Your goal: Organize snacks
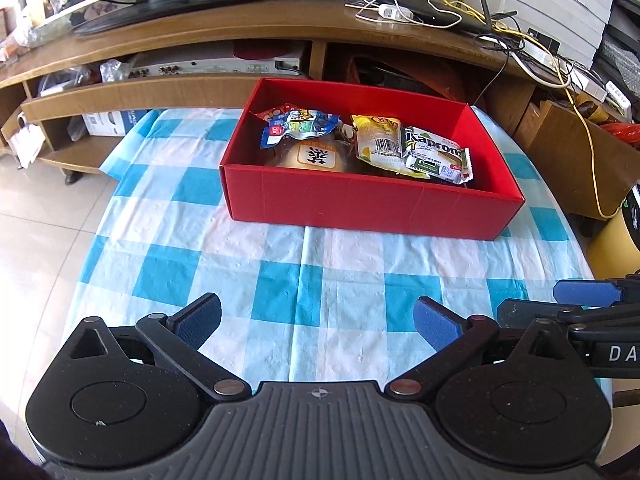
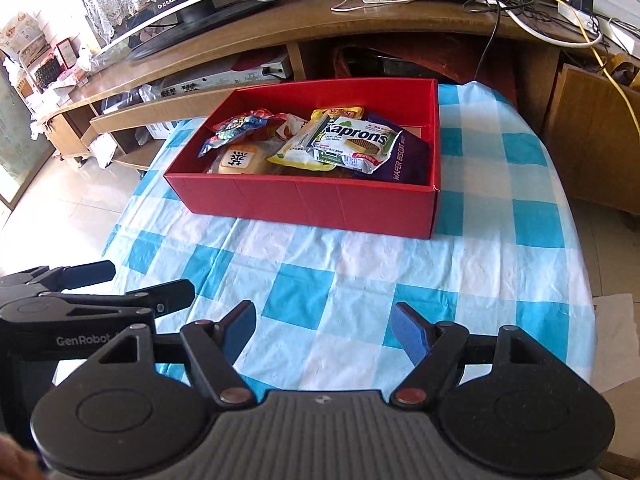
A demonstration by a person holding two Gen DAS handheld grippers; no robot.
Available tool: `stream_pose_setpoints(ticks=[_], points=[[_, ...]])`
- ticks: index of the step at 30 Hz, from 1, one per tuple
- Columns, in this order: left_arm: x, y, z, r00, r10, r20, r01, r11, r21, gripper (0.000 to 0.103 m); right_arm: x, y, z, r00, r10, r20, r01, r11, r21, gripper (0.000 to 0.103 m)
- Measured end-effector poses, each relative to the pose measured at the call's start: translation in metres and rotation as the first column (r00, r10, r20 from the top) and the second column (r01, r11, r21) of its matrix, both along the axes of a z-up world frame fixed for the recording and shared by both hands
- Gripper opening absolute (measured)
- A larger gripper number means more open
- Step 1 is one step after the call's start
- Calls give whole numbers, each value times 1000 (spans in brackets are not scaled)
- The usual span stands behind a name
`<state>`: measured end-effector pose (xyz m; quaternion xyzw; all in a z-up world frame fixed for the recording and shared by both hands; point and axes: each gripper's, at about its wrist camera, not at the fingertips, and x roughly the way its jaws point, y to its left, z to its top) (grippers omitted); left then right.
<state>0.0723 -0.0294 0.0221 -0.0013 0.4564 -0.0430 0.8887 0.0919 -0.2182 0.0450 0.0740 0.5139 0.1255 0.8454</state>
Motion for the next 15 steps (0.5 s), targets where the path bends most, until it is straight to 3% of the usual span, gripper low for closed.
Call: stream_pose_setpoints(ticks=[15], points=[[-8,-2,4,999,-11,32,10,1000,19,103,0,2,0,1000,5,0,-5,1000,-1,82]])
